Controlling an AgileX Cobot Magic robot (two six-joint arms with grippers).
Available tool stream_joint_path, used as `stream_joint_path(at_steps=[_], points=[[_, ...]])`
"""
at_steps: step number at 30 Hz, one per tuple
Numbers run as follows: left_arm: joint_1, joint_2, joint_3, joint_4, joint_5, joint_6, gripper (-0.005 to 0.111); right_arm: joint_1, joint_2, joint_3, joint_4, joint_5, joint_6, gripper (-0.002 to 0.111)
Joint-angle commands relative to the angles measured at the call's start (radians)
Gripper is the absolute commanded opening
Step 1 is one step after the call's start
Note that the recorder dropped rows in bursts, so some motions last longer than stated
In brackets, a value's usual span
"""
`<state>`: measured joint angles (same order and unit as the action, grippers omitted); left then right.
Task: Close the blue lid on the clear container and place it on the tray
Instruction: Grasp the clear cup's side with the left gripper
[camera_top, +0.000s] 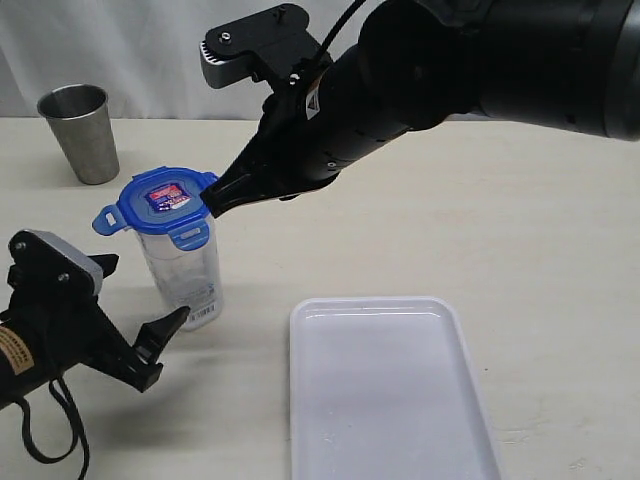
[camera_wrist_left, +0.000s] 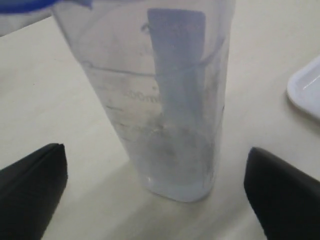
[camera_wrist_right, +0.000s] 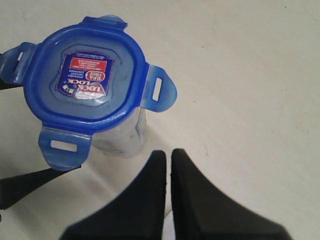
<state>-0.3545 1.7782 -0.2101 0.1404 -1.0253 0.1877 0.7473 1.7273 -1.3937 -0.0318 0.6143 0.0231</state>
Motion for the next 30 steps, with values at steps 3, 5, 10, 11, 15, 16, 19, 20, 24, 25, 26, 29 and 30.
stream_joint_path(at_steps=[3,5,10,11,15,16,19,20,24,25,26,29,30], points=[[-0.005,0.073,-0.006,0.008,-0.074,-0.005,0.096,-0.005,-0.011,0.004,-0.011,-0.018,-0.023,0.004],[-0.005,0.11,-0.014,0.027,-0.127,-0.001,0.096,-0.005,-0.011,0.004,-0.011,-0.019,-0.023,0.004],[-0.005,0.162,-0.052,0.035,-0.168,0.005,0.096,-0.005,-0.011,0.004,-0.011,-0.011,-0.031,0.004],[-0.005,0.164,-0.061,0.035,-0.168,0.005,0.096,-0.005,-0.011,0.004,-0.011,-0.012,-0.035,0.004],[-0.005,0.164,-0.084,0.035,-0.164,-0.002,0.096,-0.005,-0.011,0.004,-0.011,-0.015,-0.035,0.004],[-0.005,0.167,-0.088,0.035,-0.167,-0.002,0.096,-0.005,-0.011,0.004,-0.011,-0.015,-0.037,0.004],[-0.005,0.169,-0.109,0.049,-0.145,-0.002,0.096,-0.005,-0.011,0.004,-0.011,-0.015,-0.037,0.004],[-0.005,0.169,-0.115,0.056,-0.138,-0.002,0.096,-0.005,-0.011,0.004,-0.011,-0.015,-0.037,0.004],[-0.005,0.169,-0.125,0.06,-0.139,-0.002,0.096,-0.005,-0.011,0.004,-0.011,-0.015,-0.037,0.004],[-0.005,0.169,-0.125,0.058,-0.139,-0.002,0.096,-0.005,-0.011,0.004,-0.011,-0.015,-0.037,0.004],[-0.005,0.169,-0.13,0.058,-0.139,-0.002,0.096,-0.005,-0.011,0.004,-0.011,-0.015,-0.037,0.004],[-0.005,0.169,-0.136,0.058,-0.141,-0.002,0.096,-0.005,-0.011,0.004,-0.009,-0.015,-0.037,0.004],[-0.005,0.169,-0.136,0.058,-0.15,-0.002,0.096,-0.005,-0.011,0.004,-0.009,-0.015,-0.037,0.004]])
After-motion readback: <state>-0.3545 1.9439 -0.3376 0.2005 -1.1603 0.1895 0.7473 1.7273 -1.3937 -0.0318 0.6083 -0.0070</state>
